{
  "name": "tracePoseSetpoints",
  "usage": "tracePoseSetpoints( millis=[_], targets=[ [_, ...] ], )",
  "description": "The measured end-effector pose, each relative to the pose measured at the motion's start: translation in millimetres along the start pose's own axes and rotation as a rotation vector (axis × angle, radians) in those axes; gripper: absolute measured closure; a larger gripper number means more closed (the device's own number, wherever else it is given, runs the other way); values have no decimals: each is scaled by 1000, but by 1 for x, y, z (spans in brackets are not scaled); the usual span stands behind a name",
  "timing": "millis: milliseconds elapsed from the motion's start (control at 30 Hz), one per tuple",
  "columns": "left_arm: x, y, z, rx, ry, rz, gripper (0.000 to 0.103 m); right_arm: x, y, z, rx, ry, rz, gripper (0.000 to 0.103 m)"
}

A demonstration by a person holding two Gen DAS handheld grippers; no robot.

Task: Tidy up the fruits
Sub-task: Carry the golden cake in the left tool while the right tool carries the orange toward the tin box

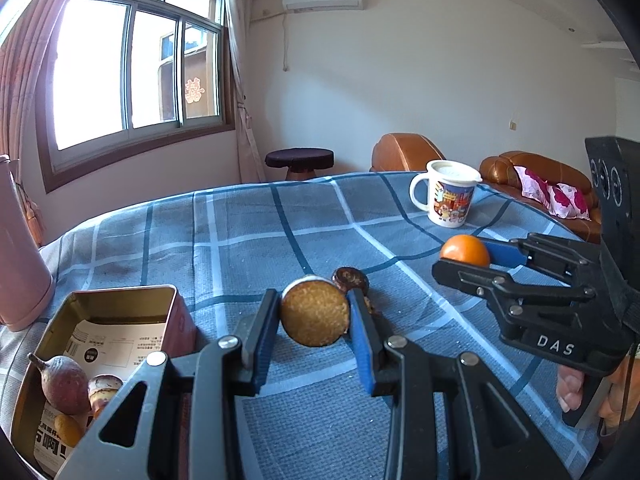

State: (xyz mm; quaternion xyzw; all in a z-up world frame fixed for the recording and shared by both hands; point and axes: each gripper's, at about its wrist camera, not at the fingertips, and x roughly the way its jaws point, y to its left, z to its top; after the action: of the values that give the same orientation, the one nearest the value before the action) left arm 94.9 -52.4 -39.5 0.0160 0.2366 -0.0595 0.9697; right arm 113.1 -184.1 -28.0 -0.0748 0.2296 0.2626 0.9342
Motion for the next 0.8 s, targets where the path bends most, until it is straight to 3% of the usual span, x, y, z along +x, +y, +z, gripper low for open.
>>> tracePoseSetpoints(
  millis=[800],
  targets=[
    [-18, -3, -2, 7, -78, 16, 67, -23, 5, -3, -14, -110, -24, 62]
  ],
)
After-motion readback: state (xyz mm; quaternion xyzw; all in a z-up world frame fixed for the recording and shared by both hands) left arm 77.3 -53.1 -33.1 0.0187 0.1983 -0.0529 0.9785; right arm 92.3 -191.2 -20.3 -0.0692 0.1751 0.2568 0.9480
